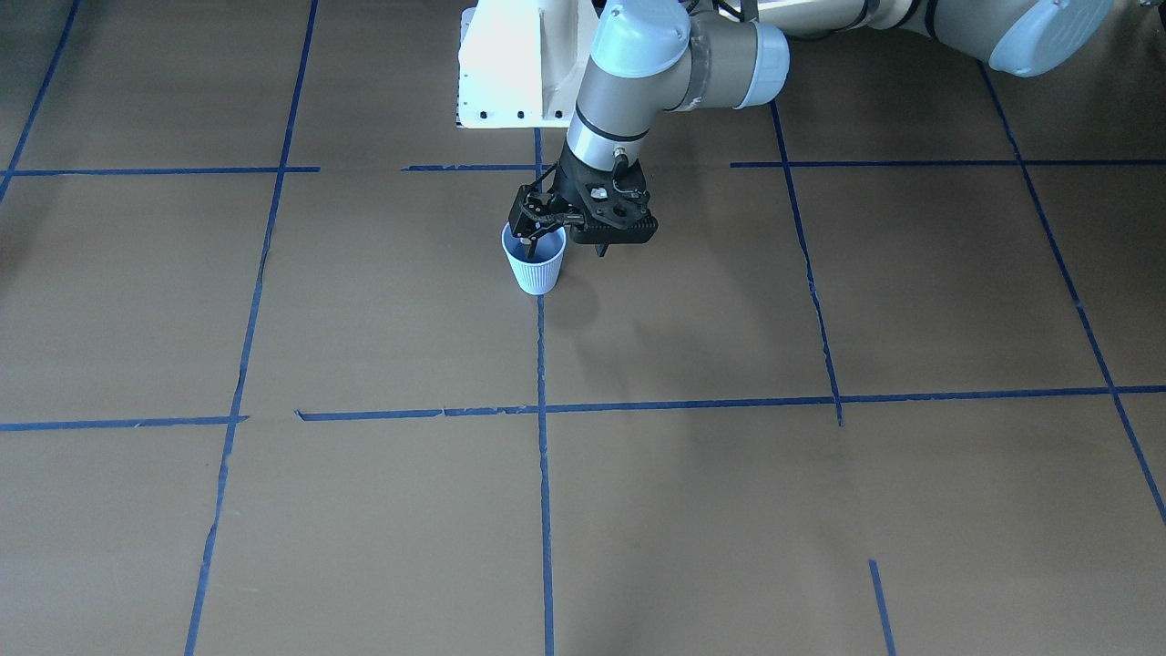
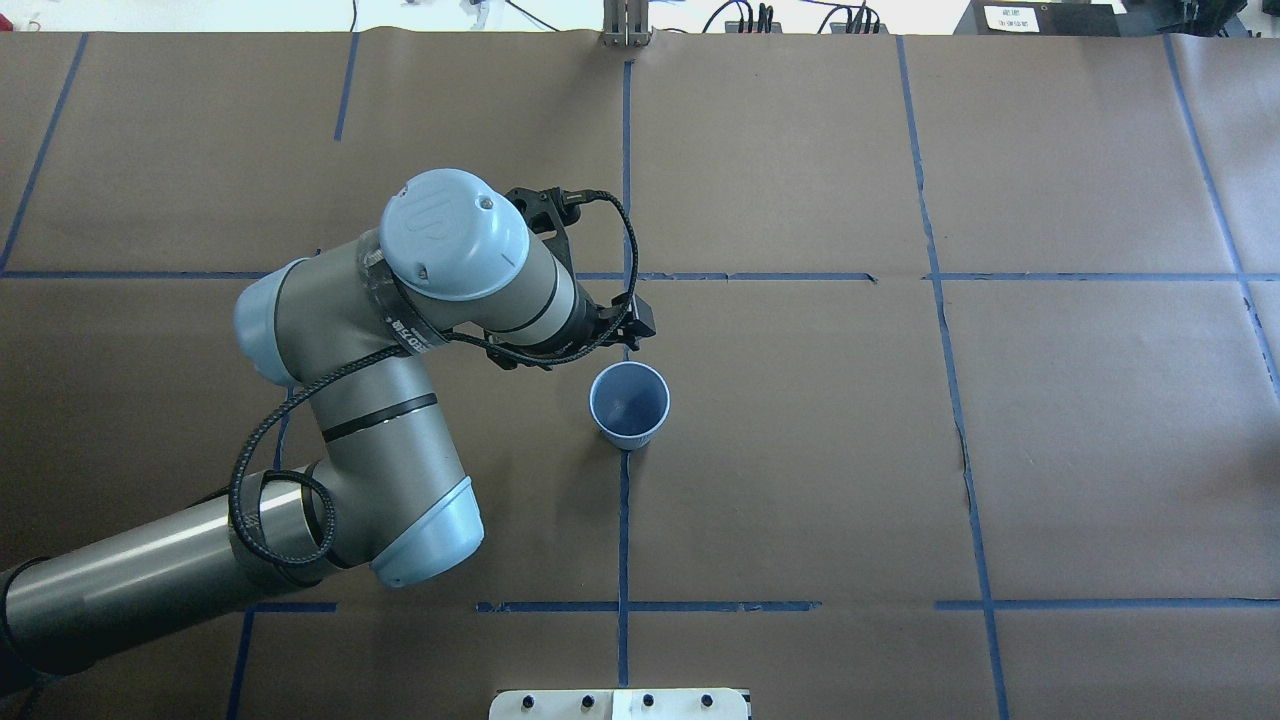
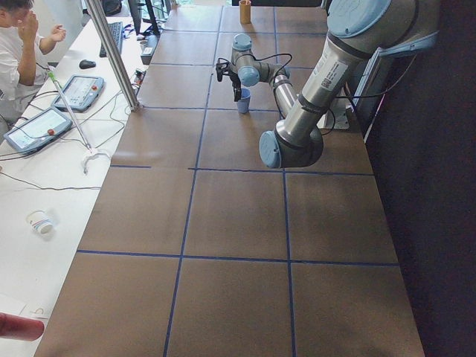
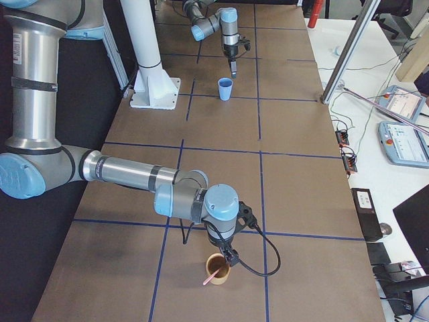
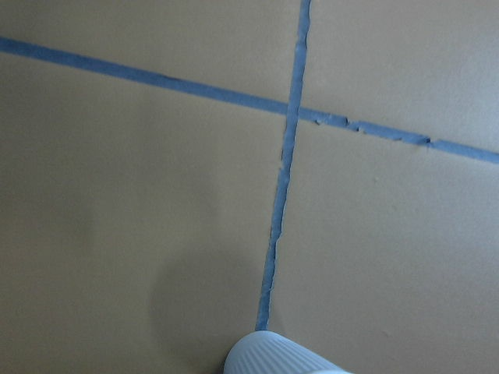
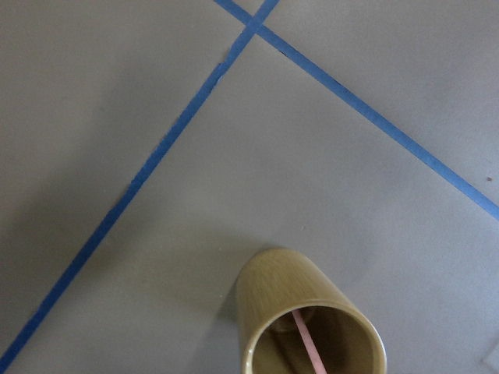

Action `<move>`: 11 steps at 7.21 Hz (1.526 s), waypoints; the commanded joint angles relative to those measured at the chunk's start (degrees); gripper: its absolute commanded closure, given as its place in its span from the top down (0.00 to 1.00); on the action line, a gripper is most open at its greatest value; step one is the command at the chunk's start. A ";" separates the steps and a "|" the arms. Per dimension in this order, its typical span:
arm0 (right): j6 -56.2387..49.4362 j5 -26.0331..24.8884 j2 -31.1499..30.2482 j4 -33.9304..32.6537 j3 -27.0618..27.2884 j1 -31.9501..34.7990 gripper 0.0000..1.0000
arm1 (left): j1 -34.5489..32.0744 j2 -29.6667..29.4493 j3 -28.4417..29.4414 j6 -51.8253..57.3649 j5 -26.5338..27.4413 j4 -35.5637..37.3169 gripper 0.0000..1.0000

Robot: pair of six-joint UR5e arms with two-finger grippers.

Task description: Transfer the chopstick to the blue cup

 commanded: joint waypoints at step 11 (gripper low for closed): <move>-13.48 -8.47 0.93 -3.71 -5.60 3.24 0.50 | -2.12 8.06 -5.46 -1.66 0.02 -6.82 1.00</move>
